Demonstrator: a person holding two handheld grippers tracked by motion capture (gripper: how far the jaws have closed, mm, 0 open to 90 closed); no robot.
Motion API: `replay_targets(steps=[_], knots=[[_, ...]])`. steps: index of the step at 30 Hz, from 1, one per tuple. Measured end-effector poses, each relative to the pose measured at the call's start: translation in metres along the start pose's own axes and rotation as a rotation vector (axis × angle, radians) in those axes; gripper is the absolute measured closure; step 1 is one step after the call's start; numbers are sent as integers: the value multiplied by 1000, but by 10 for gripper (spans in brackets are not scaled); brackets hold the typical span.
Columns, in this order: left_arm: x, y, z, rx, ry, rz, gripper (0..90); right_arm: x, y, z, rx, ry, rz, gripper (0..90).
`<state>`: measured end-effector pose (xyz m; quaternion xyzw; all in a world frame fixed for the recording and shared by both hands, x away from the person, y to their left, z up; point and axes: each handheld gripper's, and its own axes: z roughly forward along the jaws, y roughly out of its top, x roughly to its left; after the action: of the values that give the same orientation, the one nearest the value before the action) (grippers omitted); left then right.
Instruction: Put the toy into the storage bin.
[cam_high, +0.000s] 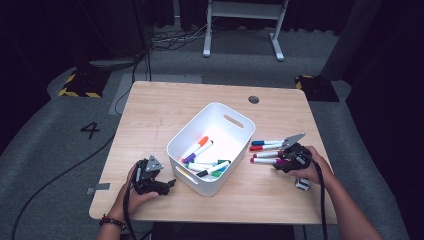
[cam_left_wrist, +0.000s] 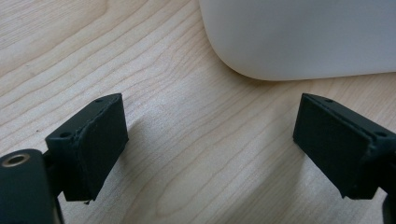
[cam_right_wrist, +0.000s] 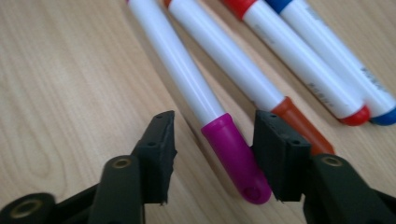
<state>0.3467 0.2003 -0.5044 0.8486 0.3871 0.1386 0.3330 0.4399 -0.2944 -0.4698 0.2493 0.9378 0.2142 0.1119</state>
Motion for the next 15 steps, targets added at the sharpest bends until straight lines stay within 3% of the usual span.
replay_targets(steps=[2, 4, 8, 10, 12, 15], knots=[[0, 0, 0, 1, 0, 0, 101, 2, -1, 1, 1, 24, -30, 571], [0, 0, 0, 0, 0, 0, 101, 7, -1, 0, -2, 57, -32, 630], [0, 0, 0, 0, 0, 0, 101, 14, 0, 0, 6, 103, -66, 672], [0, 0, 0, 0, 0, 0, 101, 20, 1, 0, 12, 120, -46, 704], [0, 0, 0, 0, 1, 0, 101, 25, 1, -1, 17, 125, -72, 731], [0, 0, 0, 0, 1, 0, 101, 37, 1, -3, 27, 121, -58, 738]])
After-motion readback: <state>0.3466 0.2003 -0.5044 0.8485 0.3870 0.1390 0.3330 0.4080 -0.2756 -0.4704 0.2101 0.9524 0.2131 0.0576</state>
